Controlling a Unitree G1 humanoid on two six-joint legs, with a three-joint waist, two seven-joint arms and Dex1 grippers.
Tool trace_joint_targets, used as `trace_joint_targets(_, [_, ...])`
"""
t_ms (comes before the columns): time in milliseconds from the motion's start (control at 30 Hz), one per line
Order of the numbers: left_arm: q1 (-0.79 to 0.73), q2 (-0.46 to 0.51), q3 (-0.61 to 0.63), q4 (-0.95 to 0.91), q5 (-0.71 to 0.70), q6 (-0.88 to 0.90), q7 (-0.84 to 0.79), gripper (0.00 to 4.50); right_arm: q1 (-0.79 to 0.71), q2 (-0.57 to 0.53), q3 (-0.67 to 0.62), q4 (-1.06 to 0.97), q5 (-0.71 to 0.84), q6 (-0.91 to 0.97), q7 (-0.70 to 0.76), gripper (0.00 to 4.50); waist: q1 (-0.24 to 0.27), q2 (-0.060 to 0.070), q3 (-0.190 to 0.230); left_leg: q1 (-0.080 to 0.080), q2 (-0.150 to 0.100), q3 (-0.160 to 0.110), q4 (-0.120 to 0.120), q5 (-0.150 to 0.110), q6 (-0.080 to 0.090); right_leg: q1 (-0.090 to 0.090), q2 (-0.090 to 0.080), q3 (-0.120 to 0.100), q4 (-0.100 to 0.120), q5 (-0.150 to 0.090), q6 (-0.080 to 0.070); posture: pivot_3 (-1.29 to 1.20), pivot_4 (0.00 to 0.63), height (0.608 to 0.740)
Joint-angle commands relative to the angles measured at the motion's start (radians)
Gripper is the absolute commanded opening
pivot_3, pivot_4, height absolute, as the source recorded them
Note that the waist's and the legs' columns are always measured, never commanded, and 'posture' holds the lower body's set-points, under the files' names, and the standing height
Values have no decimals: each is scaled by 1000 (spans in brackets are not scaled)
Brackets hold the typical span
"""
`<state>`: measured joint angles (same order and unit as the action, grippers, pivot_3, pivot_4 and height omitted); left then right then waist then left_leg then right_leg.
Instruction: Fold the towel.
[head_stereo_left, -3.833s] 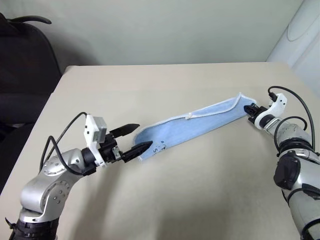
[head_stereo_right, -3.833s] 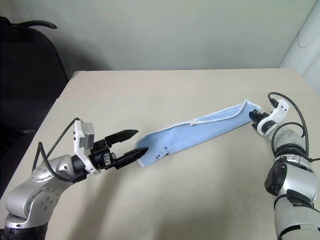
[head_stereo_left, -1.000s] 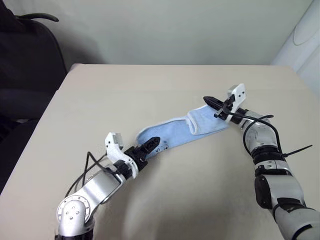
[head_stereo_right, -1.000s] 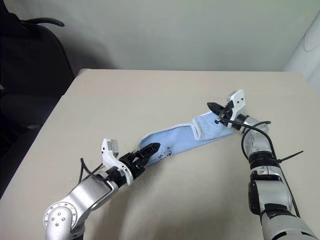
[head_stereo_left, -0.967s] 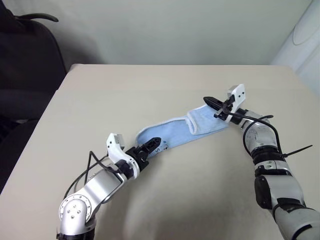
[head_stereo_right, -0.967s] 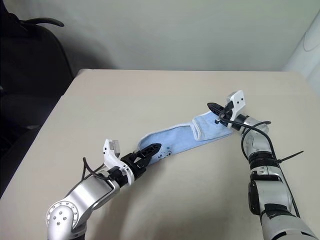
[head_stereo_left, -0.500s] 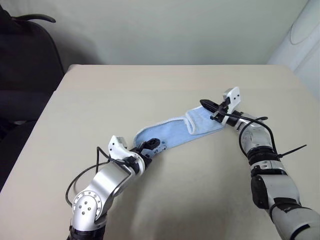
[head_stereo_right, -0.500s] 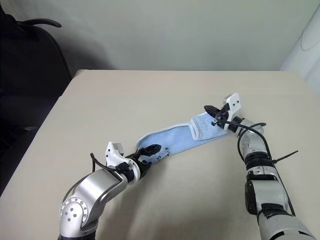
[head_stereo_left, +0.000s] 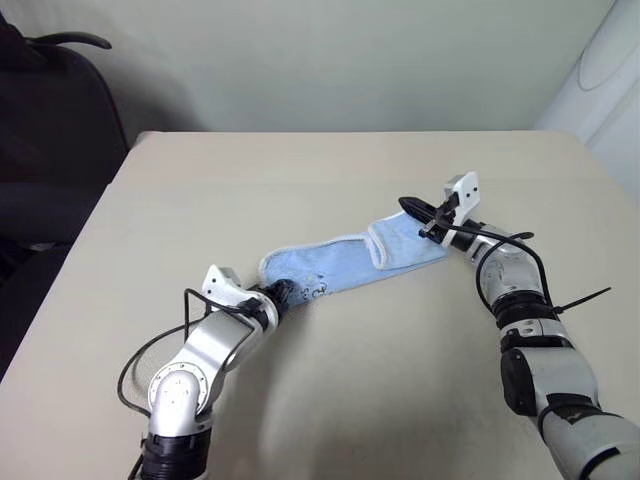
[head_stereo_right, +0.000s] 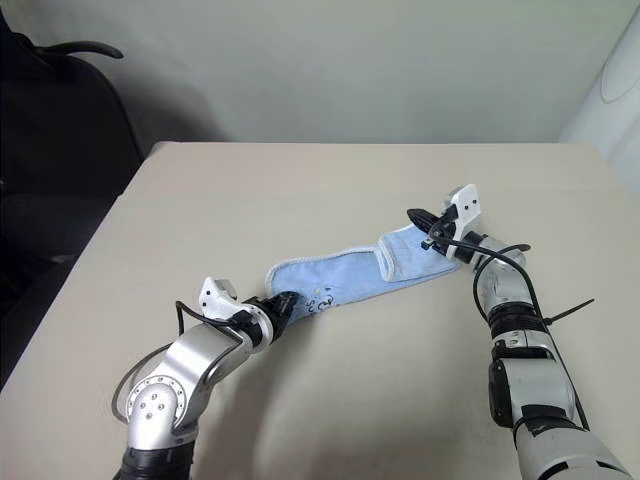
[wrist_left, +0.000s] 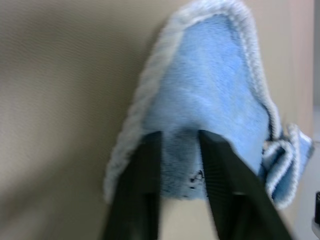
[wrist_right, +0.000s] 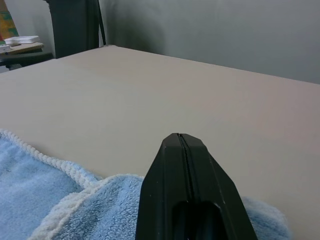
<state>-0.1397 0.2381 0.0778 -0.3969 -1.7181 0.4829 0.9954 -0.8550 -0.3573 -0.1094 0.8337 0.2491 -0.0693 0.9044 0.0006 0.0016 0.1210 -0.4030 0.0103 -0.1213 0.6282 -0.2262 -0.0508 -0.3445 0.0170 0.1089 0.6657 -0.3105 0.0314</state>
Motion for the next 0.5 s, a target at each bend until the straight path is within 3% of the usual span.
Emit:
trace_joint_targets(33, [-5,-14,25,2,6,-14,28,40,-3,-13,-23,-43,14,-16,-6,0,0,1,1,0,0,0,0,0,0,0,0,0,0,0,0,0,150,740])
trace_joint_targets(367, [-18,-26,39,-36,1,-16,46,40,5,-3,-19,-50,11,-21,-21,0,0,1,2,0,0,0,0,0,0,0,0,0,0,0,0,0,150,740])
trace_joint_targets(500, [8,-27,38,-92,-30,-28,125,40,4,-21,-27,-52,15,-17,-15,0,0,0,3,0,1,0,0,0,0,0,0,0,0,0,0,0,150,740])
